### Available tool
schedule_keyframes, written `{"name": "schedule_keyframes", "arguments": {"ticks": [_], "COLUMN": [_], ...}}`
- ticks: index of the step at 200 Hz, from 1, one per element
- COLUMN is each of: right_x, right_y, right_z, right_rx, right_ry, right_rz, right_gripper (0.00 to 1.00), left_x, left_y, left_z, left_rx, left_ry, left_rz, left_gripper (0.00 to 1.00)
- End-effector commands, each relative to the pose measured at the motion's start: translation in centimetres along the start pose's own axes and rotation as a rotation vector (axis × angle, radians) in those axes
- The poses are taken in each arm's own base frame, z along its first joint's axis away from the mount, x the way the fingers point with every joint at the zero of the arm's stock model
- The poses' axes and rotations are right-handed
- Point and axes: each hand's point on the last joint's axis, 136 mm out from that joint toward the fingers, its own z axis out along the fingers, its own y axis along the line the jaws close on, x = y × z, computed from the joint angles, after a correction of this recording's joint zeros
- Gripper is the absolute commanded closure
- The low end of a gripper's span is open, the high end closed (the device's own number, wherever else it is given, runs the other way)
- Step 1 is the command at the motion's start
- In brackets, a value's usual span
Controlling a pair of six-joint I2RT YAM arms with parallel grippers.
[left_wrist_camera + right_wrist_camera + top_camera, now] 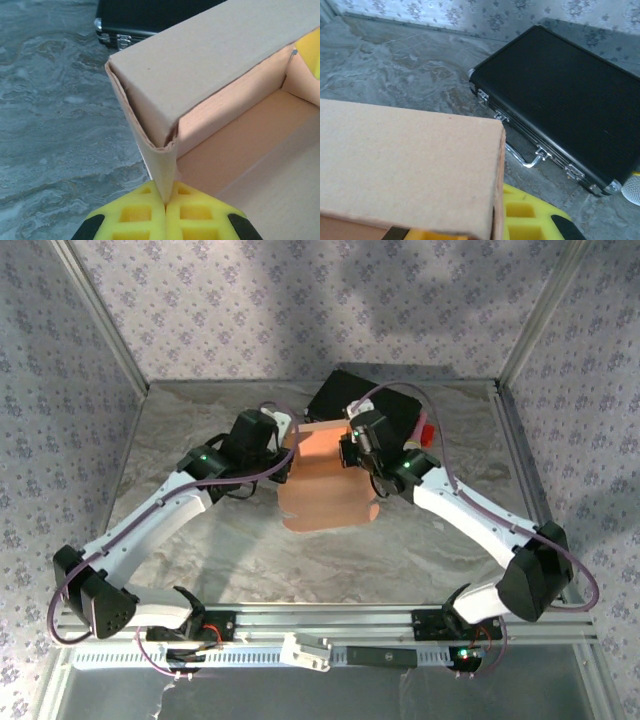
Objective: Fold the paper box
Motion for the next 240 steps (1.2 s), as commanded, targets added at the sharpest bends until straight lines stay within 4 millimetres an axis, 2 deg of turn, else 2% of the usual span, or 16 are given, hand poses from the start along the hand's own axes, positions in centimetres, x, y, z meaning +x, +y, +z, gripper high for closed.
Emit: {"name": "schedule_keyframes", "arguments": {"ticks": [1,46,125,155,172,185,240], "right_x": [0.4,0.9,0.6,0.8,0.7,0.7,1.7], "right_y": [-1.4,-1.6,-0.3,0.6,0.8,1.2,1.6], "right_z": [0.0,-0.6,-1.0,-1.1,-1.4,-1.4,-1.5], "right_rx": [0.149,0.258,0.291,0.235,0.194,0.137,-0.012], "right_ry": [0.03,0.036,0.028,0.047,0.049,0.05,0.058], "right_rz": [-0.012,0.009,0.029,0.041,0.048,0.058,0.102], "right_gripper": [1.0,1.0,1.0,1.0,0.96,0.89,0.65], "left_x": [-1.6,-1.9,-1.8,-1.7,-1.5,-1.5,-1.6], "left_y": [-0.2,-0.1,0.1,0.6,1.2,1.5,1.3], "left_z": [-0.4,-0.5,-0.6,-0.8,-0.9,-0.9,-0.9], "left_rx": [-0.054,-0.089,-0.097,-0.118,-0.146,-0.163,-0.152], "left_ry": [-0.054,-0.078,-0.101,-0.114,-0.113,-0.115,-0.122], "left_rz": [-0.023,-0.053,-0.082,-0.097,-0.102,-0.109,-0.122], "left_gripper": [1.0,1.0,1.0,1.0,1.0,1.0,1.0]}}
